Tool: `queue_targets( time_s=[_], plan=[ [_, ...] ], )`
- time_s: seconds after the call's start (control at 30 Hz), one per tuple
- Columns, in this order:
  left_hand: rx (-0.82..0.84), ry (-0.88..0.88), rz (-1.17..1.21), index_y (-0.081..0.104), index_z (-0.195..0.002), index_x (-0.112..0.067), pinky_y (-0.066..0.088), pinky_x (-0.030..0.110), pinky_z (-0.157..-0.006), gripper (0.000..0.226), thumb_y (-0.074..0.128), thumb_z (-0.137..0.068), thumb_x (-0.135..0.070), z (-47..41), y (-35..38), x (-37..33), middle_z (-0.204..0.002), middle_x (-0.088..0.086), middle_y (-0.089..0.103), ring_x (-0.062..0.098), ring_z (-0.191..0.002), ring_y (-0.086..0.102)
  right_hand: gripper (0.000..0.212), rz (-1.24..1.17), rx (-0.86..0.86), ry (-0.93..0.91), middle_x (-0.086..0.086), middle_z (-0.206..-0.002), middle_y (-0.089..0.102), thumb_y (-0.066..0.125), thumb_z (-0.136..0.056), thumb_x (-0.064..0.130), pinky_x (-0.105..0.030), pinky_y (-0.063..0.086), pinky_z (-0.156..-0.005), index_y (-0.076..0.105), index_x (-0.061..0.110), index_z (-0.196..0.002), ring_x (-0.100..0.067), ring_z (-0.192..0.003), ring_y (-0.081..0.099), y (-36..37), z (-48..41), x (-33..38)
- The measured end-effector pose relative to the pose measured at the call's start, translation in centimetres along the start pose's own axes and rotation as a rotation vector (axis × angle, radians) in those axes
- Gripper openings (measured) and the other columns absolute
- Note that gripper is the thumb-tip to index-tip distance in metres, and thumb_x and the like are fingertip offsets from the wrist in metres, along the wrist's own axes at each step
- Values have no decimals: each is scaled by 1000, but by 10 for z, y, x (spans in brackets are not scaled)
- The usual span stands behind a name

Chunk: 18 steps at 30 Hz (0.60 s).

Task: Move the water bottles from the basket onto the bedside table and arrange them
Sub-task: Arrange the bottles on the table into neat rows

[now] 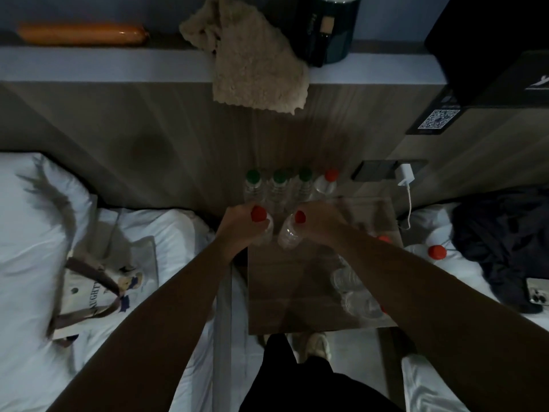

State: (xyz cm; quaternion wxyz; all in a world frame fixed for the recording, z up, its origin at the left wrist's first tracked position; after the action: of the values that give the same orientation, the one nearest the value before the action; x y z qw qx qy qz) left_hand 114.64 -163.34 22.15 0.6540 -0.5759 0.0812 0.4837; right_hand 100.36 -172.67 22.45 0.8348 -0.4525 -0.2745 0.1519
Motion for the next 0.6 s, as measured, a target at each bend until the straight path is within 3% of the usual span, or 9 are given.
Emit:
queue_targets(
  time_s=[0.13, 0.33, 0.5, 0.6],
  plan=[
    [24, -22, -7, 63, -102, -16, 49, 31, -88, 23, 67, -82, -27, -12, 3, 10, -99, 6, 69, 21, -96, 64, 16, 11, -32, 20, 1, -81, 61, 58, -87, 30, -27, 44, -60, 60, 15, -83, -15, -75, 60, 3, -15, 4],
    [-3, -46, 10, 64, -105, -17, 44, 25, -79, 25, 67, -83, -28, -26, 3, 21, -95, 1, 66, 16, -92, 62, 16, -7, -70, 25, 4, -85, 63, 57, -85, 36, -24, 36, -54, 60, 23, -93, -13, -74, 57, 9, -37, 5],
    [-13, -12, 1, 63, -104, -12, 49, 31, -81, 25, 65, -85, -29, -39, 2, 18, -94, 5, 68, 18, -88, 63, 13, -36, -79, 23, 4, -81, 61, 56, -86, 35, -23, 39, -53, 59, 22, -87, -12, -71, 57, 10, -47, 9],
    [-31, -10, 19, 62, -105, -13, 44, 25, -75, 23, 63, -87, -26, -44, 1, 16, -95, 5, 68, 15, -86, 62, 15, -19, -91, 8, 3, -80, 61, 55, -87, 36, -23, 35, -51, 58, 22, -86, -11, -68, 54, 7, -53, 14]
  ],
)
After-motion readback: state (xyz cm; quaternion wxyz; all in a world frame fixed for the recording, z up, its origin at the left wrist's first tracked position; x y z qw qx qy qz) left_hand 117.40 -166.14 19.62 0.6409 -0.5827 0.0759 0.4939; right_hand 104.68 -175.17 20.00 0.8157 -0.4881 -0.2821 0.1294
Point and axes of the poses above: each hand's wrist, its own z-axis away from the middle knuckle, its own y-axis out of the palm, x = y × z, the point moved 10 cm from there along -z, towards the middle knuckle
